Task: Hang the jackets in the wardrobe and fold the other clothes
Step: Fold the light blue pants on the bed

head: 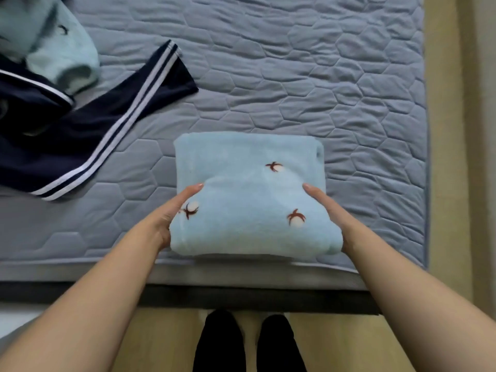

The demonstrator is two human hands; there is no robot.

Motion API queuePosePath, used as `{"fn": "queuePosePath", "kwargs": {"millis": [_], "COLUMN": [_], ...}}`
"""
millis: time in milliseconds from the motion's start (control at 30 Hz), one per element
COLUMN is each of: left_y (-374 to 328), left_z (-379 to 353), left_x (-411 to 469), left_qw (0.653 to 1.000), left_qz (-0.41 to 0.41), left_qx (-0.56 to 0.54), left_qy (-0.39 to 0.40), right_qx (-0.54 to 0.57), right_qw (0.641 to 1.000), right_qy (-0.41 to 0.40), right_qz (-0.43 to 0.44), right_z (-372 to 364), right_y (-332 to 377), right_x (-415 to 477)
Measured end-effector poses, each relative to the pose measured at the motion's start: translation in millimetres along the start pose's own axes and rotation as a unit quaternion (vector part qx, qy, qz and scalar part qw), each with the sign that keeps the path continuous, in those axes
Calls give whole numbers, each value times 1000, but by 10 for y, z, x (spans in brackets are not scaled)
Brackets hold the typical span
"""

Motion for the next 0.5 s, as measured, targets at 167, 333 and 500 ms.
{"fn": "queuePosePath", "kwargs": {"millis": [167,333,500], "left_y": [137,251,958], "left_z": [48,117,141], "left_x": [-1202,-2762,-4588], "left_qw": [998,989,940], "left_qz": [12,-48,-132], "left_qx": [-58,-103,-213], "left_qy": [-36,-94,-233], "right_qx": [-47,-105,-212], "right_qw": [998,992,958], "right_qy": [-22,35,152], "right_qz": [-27,-56,-122], "right_z": [-422,-1127,-1908], "right_y": [-124,-291,-839], "right_x": [-884,-1856,-2831]}}
Point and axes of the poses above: each hand's wrist, its own x-axis towards the middle knuckle, its own z-axis out of the back of the hand, y = z × x, the point moved 10 cm from there along x, towards the middle knuckle, and after that the axes turned 10 degrees about x, right-handed, at the moved point
